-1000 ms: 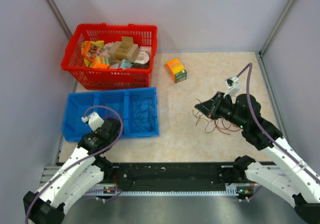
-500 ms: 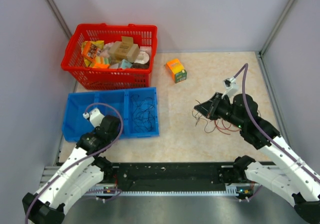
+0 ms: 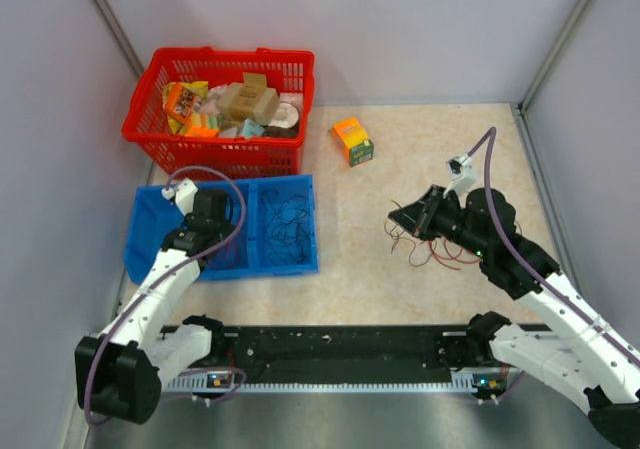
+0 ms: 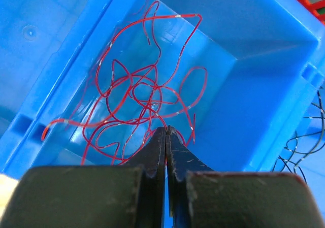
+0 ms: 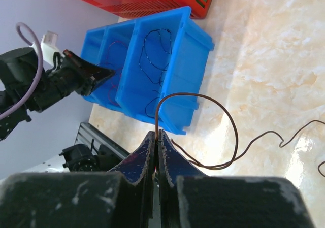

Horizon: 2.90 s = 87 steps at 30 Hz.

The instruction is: Untangle the cables

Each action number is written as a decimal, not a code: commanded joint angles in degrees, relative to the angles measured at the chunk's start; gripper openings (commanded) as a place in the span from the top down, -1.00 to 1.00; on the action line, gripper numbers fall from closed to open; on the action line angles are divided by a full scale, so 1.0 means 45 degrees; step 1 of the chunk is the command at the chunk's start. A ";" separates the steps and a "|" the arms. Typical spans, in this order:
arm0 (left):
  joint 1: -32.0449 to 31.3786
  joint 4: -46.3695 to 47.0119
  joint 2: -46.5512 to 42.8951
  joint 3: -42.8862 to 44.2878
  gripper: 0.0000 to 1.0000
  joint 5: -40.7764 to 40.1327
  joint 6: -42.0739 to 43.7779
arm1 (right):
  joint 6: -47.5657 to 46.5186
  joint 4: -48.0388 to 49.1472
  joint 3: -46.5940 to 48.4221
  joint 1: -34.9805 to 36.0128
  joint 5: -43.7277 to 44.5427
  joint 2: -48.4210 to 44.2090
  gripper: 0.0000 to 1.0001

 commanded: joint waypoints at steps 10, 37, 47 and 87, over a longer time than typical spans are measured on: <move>0.0797 0.0254 -0.2146 0.1640 -0.55 0.5555 0.1491 | -0.0371 0.0388 -0.0132 0.0157 -0.0093 0.0380 1.00; -1.0082 1.0372 0.4470 0.2186 -0.11 0.6634 0.1668 | 0.5214 0.5837 -0.1597 0.0177 -0.3668 -0.0693 1.00; -1.0043 1.2105 0.5566 0.2521 0.03 0.6574 0.1296 | 0.6795 0.6853 -0.2495 0.0176 -0.2829 -0.1514 1.00; -0.9183 0.5057 0.1931 0.1857 1.00 0.7217 0.1454 | -0.1230 -0.2386 -0.2357 0.0176 0.3384 -0.4015 0.14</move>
